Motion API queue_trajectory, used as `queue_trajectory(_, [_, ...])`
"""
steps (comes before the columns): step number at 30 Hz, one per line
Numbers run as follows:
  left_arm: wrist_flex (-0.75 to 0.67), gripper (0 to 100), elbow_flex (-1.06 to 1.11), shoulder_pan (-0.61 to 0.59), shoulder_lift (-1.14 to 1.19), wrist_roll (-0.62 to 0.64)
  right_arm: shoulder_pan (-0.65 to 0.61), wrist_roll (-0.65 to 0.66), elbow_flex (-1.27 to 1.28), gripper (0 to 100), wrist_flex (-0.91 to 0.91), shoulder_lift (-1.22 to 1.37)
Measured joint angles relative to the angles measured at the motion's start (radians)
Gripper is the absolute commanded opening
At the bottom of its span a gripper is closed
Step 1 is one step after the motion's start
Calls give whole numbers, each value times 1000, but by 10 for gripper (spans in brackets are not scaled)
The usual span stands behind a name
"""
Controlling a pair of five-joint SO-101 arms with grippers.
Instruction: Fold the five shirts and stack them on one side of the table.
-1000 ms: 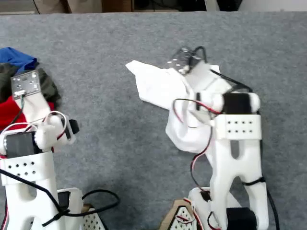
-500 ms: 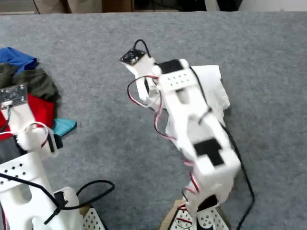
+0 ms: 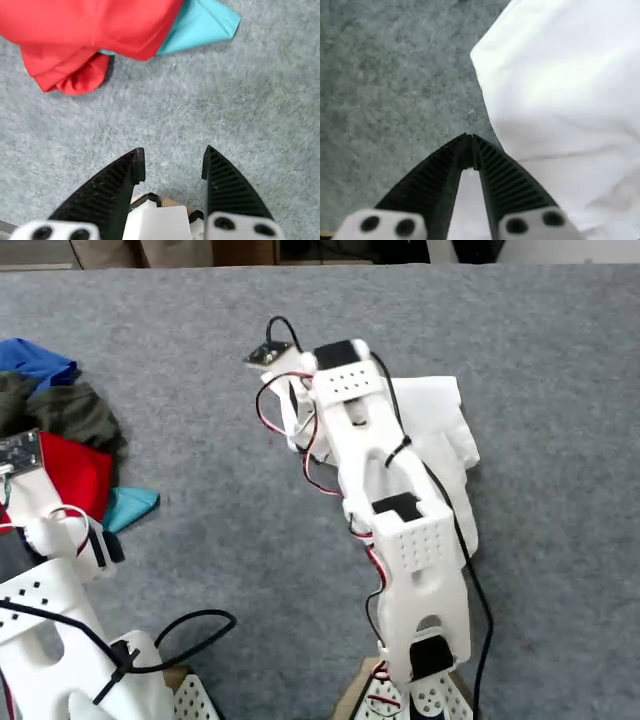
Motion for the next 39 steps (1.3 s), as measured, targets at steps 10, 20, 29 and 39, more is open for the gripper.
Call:
queue_trajectory(10, [-129,195,37,0,0,2,-63,18,11,5,97,-91])
queue_trajectory(20, [-155,195,37,0,0,2,-58,28,207,153,-100,-160])
queue_trajectory(29, [-155,193,37,0,0,2,-5,64,69,8,-144,132])
queue_trajectory(39, [-155,193,37,0,0,2,-38,64,-129,4,94,167])
